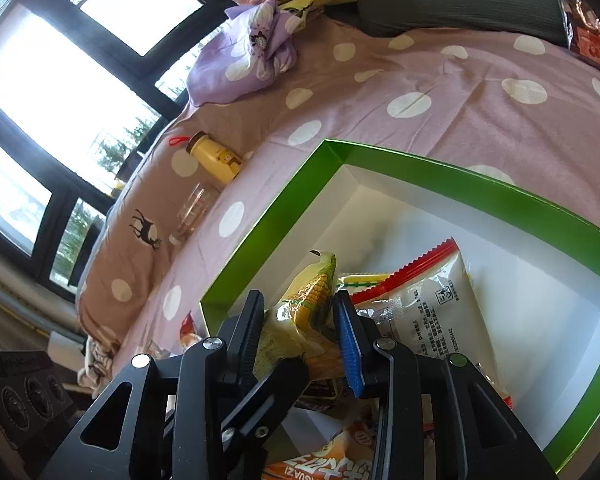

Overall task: Organize snacks
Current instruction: 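Open the right gripper and move it back toward the snacks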

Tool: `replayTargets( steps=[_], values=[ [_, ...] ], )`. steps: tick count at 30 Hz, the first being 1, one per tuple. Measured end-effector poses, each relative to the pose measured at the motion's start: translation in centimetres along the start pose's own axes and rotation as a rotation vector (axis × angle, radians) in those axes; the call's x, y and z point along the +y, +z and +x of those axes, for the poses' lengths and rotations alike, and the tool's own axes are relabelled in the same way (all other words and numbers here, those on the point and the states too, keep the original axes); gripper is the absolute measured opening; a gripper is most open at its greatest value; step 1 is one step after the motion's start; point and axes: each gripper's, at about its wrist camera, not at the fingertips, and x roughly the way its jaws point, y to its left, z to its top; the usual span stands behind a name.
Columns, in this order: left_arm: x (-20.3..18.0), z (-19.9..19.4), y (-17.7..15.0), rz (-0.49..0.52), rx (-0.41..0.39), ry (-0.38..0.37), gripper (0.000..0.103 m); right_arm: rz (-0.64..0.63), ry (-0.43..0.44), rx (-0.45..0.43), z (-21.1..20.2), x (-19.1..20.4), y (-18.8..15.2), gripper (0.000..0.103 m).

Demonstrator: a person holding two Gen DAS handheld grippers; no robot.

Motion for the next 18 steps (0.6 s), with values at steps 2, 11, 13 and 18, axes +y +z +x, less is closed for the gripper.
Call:
replayTargets(
  steps=[2,11,13,18],
  values=[
    [0.4,-1.2,-0.1,-0.019,-0.015,0.000,0.040,0.003,-0.019,-0.009,0.0,0.0,0.0,0.039],
    [2.6,-7.2,-1.9,-0.058,-0.112,0.048,0.076,0.006,-0.035,-0.081,-1.5,0.4,0.1,0.041],
    [3.6,-8.5,-2.8,-0.075,-0.125,0.090,0.080,-0.011,-0.024,-0.090,-1.9,1.0,-0.1,0.051],
    [6.8,-11.3,-5.2,-0.158,-0.141,0.238,0.089,-0.076,0.024,-0.096,-2.2,3.2,-0.8,0.071]
  ],
)
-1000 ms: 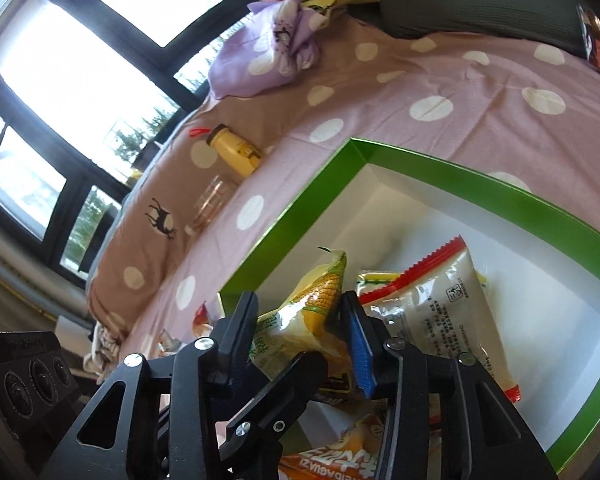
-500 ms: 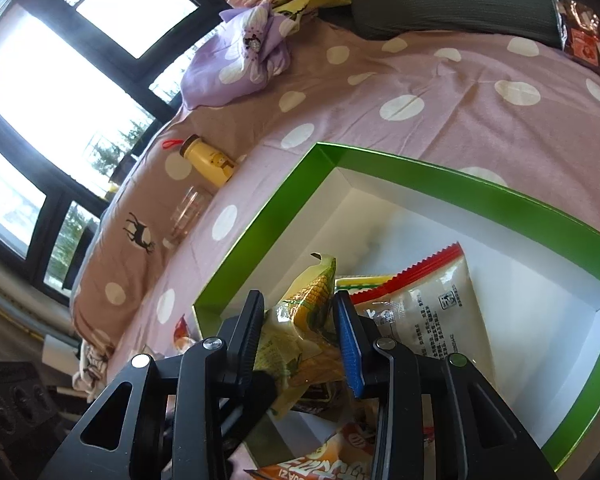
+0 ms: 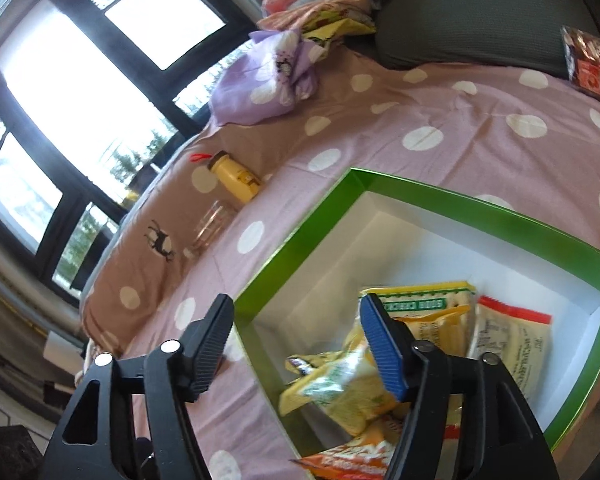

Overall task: Organize snacks
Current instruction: 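Open the right gripper and move it back toward the snacks, then grasp the red-and-white wafer packet with the right gripper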

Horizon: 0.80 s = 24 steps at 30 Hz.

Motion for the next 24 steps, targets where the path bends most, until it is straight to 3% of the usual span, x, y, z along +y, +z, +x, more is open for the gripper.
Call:
replayTargets(
  steps=[2,4,11,18,24],
  values=[
    [2.2,-0.8,-1.0,-0.063,-0.006,0.068,0.095,-0.043,0.019,0.008,0.1,1.3,-0.4,0.080],
    [4.2,-1.5,-2.1,-0.120,-0.011,0.109,0.096,-0.089,0.032,0.015,0.3,2.6,-1.0,0.083],
    [9.4,-2.5,-3.1,-0.250,-0.019,0.275,0.099,-0.276,0.019,0.078,1.9,7.2,-3.9,0.085],
    [12.5,-3.9,-3.5,-0.338,-0.038,0.331,0.099,-0.400,0.001,0.146,4.2,10.5,-7.0,0.085],
    [15.4,-4.9,-3.8,-0.461,-0.052,0.315,0.099,-0.478,0.008,0.227,6.4,13.4,-8.4,0.085]
  ],
)
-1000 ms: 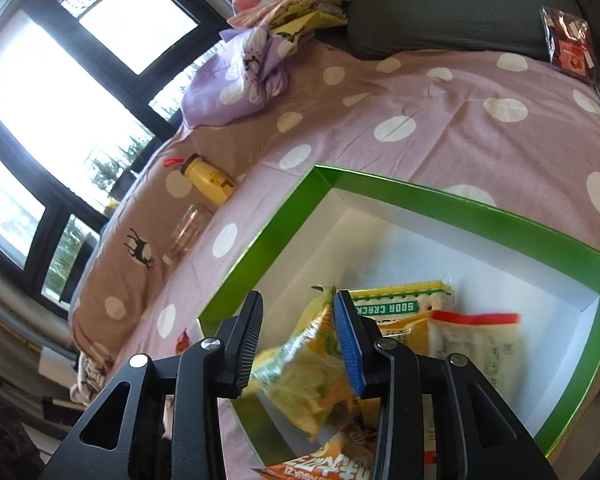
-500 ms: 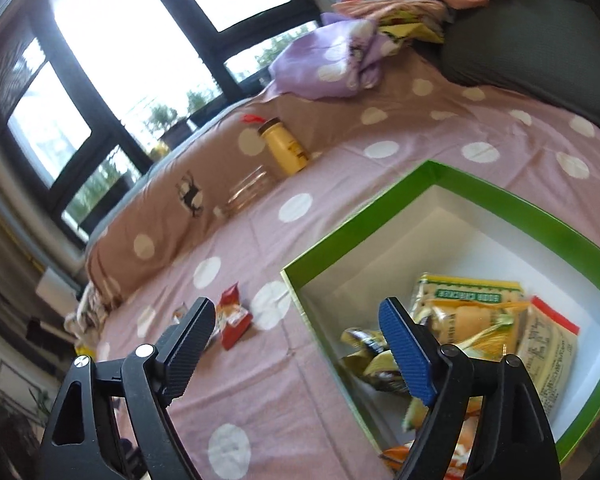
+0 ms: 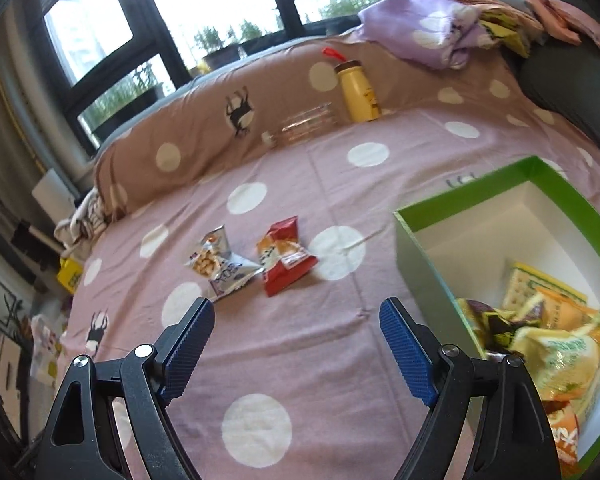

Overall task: Organize snacks
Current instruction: 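Grasp the red-and-white wafer packet with the right gripper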

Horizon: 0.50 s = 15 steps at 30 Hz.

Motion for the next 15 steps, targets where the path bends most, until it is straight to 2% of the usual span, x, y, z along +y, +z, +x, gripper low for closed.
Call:
replayTargets(
  steps=[8,15],
  values=[
    [1.7,0.4,0.8,-0.035,0.014,0.070,0.099,-0.031,-0.058,0.139,7.2,2.2,4.6,0.085],
    [2.2,0.7,1.0,-0.037,0.029,0.069,0.099,-0.188,-0.152,0.266,14.1,4.4,5.5,0.083]
  ],
)
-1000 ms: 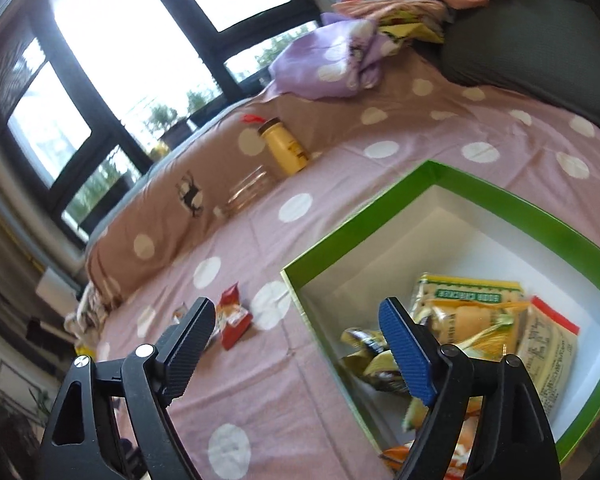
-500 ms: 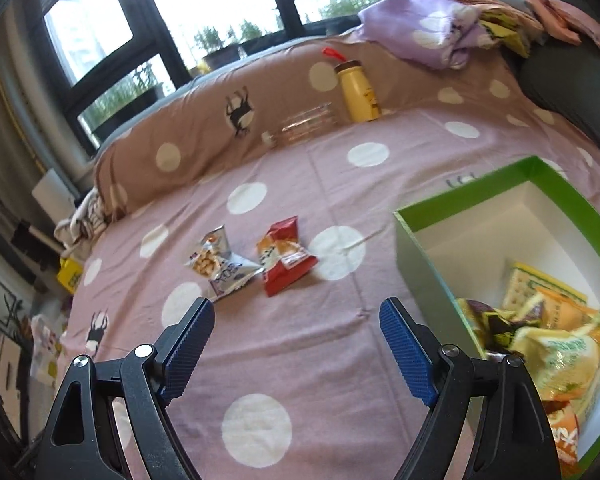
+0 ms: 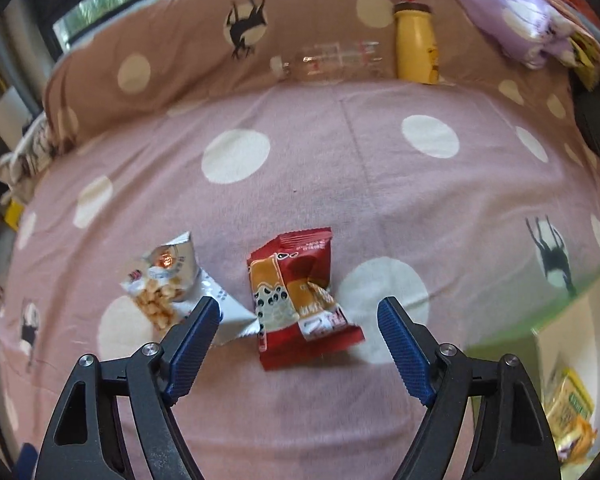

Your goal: Organize snacks

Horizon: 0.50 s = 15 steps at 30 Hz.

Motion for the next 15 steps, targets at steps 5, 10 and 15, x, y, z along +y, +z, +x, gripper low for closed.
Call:
replayTargets(
  steps=[5,10,15],
  values=[
    [0.0,0.2,0.1,0.007,0.007,0.006,0.099,-0.052,-0.061,0.049,2.8,0.6,0.3,0.083],
    [-0.4,0.2,-0.1,0.025,0.013,0.016,0.099,-0.021,-0.054,0.001,2.7,-0.5,-1.3,0.061],
    [-0.5,0.2,-0.2,0.032,0.018,0.015,0.099,0.017,0.001,0.040,0.9,-0.8,-2.2,0.053]
  ],
)
